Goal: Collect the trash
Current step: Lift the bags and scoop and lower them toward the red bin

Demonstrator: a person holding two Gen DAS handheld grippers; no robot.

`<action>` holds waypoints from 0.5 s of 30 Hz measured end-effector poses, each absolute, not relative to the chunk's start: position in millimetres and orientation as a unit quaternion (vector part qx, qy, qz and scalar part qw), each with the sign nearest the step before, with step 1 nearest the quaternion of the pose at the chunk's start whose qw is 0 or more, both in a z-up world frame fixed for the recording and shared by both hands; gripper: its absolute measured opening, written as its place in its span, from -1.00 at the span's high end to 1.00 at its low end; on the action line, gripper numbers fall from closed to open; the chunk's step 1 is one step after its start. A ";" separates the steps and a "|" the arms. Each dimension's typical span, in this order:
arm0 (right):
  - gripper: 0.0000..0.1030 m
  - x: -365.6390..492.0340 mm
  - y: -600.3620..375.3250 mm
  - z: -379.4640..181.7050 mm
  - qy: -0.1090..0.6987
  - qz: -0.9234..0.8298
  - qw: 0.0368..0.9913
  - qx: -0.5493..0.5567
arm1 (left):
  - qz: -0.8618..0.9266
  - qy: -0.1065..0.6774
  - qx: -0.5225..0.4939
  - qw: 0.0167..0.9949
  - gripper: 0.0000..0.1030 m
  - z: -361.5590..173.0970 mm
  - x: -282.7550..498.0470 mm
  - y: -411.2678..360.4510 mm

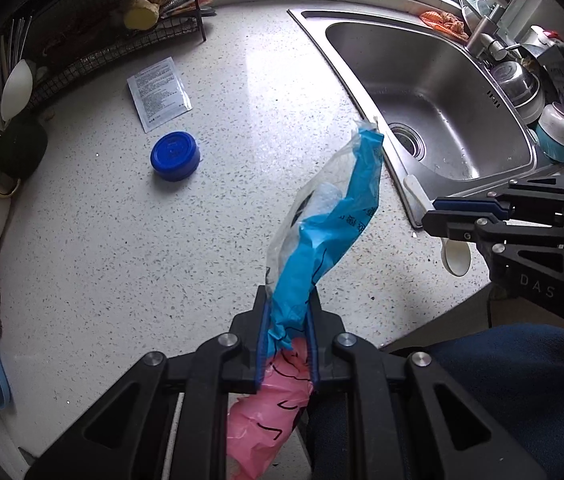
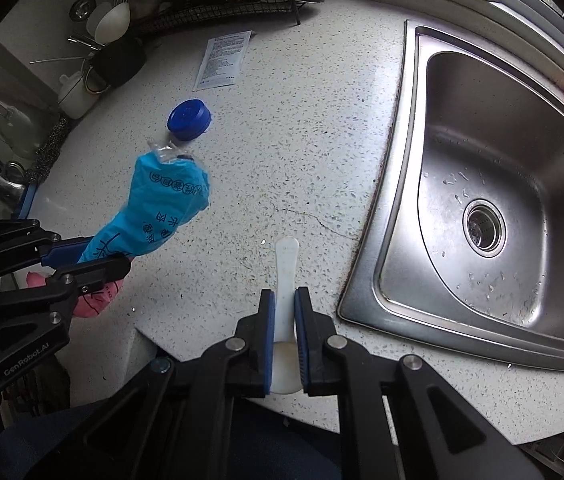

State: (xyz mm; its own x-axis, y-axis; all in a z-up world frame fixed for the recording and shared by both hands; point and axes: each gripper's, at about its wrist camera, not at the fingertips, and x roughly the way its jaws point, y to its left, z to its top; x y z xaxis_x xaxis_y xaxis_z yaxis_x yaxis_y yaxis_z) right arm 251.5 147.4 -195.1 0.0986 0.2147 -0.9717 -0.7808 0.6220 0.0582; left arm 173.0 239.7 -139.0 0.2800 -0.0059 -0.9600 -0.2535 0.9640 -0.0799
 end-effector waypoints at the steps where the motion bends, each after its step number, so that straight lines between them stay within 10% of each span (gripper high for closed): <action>1: 0.83 252.8 141.9 -192.0 0.566 0.357 0.701 -0.247 | 0.077 0.594 -0.105 0.794 0.72 -136.6 174.5 234.7; 15: 0.82 223.0 33.7 -151.9 0.534 0.356 0.735 -0.219 | 0.059 0.586 -0.067 0.806 0.72 -113.5 170.1 129.3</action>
State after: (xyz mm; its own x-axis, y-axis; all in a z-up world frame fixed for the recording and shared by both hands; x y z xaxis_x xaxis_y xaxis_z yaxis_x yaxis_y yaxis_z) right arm 223.0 33.7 -151.9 0.1767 0.2889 -0.9409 -0.7571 0.6508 0.0576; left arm 170.1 129.3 -113.5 0.3067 0.0174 -0.9516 -0.1737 0.9841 -0.0380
